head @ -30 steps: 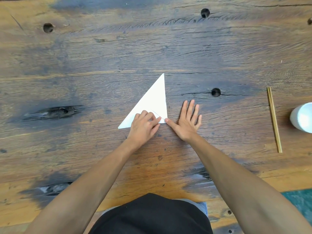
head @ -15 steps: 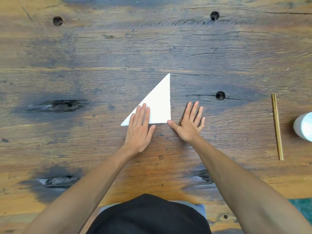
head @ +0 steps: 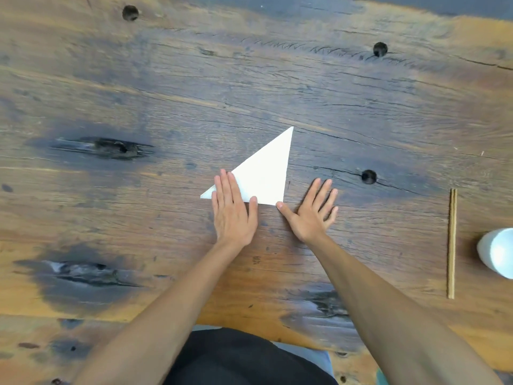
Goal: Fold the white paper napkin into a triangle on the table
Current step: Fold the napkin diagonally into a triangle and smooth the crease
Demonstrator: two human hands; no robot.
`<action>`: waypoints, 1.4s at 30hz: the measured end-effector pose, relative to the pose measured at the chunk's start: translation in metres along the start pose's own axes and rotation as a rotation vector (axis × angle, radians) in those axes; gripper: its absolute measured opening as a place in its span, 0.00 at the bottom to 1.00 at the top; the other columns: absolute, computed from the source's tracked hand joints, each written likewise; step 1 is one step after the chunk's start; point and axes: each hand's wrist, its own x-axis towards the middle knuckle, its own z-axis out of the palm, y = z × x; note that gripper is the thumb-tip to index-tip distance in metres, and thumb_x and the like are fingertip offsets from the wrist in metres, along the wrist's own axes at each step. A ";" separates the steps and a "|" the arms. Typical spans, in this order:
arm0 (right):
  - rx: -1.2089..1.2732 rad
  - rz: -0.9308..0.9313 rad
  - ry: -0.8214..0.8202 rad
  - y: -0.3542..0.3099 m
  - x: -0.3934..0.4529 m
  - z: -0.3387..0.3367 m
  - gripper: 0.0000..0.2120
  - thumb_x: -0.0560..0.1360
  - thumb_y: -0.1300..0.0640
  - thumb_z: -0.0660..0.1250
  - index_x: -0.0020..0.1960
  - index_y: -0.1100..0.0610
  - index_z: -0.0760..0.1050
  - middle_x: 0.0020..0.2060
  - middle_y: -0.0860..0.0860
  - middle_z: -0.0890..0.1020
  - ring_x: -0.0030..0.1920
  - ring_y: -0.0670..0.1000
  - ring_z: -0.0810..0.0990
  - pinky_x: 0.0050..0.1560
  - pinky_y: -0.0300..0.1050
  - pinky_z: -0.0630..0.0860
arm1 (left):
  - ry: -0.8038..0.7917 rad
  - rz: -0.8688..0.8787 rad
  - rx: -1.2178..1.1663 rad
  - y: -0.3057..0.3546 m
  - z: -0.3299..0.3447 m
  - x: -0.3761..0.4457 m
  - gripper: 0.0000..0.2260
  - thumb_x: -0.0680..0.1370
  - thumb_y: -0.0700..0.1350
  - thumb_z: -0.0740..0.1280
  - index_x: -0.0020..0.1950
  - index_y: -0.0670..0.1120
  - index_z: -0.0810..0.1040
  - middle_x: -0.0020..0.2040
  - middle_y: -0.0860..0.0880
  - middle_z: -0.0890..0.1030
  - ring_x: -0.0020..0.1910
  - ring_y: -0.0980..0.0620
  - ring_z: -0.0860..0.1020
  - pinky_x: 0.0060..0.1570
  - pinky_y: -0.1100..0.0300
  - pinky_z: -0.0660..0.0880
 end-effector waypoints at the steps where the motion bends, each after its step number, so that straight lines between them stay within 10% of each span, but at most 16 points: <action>1: -0.001 -0.001 0.002 0.000 0.000 0.000 0.58 0.71 0.20 0.57 0.78 0.46 0.21 0.69 0.42 0.14 0.67 0.47 0.10 0.75 0.62 0.25 | -0.008 -0.081 -0.025 0.010 0.005 0.002 0.36 0.84 0.59 0.51 0.82 0.39 0.39 0.83 0.41 0.38 0.82 0.44 0.38 0.81 0.45 0.43; 13: -0.045 -0.009 0.064 -0.006 -0.004 -0.004 0.53 0.76 0.26 0.57 0.83 0.52 0.31 0.81 0.53 0.28 0.81 0.56 0.28 0.80 0.65 0.36 | 0.075 -0.226 0.055 0.013 0.036 0.008 0.49 0.76 0.74 0.51 0.82 0.41 0.38 0.83 0.40 0.39 0.81 0.36 0.38 0.78 0.35 0.43; 17: -0.155 -0.411 0.227 -0.033 -0.002 -0.015 0.35 0.84 0.39 0.53 0.85 0.53 0.48 0.85 0.51 0.42 0.84 0.51 0.39 0.80 0.57 0.44 | 0.088 -0.233 0.053 0.013 0.038 0.007 0.48 0.77 0.73 0.50 0.82 0.41 0.40 0.83 0.40 0.41 0.81 0.37 0.39 0.77 0.36 0.40; 23: -0.484 -0.939 -0.016 -0.057 0.040 -0.021 0.28 0.87 0.48 0.50 0.85 0.51 0.51 0.85 0.47 0.50 0.84 0.50 0.46 0.81 0.56 0.51 | 0.093 -0.217 0.099 0.014 0.037 0.006 0.44 0.77 0.67 0.52 0.82 0.39 0.44 0.83 0.38 0.44 0.82 0.35 0.42 0.78 0.34 0.45; 37: -0.548 -0.682 0.261 -0.035 0.105 -0.086 0.27 0.86 0.47 0.46 0.85 0.50 0.52 0.84 0.47 0.55 0.84 0.52 0.50 0.82 0.58 0.45 | 0.117 -0.208 0.105 0.014 0.036 0.006 0.36 0.84 0.61 0.49 0.82 0.39 0.41 0.83 0.38 0.42 0.81 0.36 0.40 0.78 0.35 0.43; 42: -0.577 -0.983 0.216 -0.063 0.067 -0.053 0.28 0.86 0.48 0.49 0.84 0.55 0.55 0.83 0.53 0.58 0.84 0.54 0.53 0.81 0.54 0.46 | 0.125 -0.223 0.113 0.016 0.036 0.007 0.34 0.84 0.58 0.49 0.82 0.39 0.45 0.83 0.38 0.46 0.82 0.35 0.43 0.78 0.34 0.47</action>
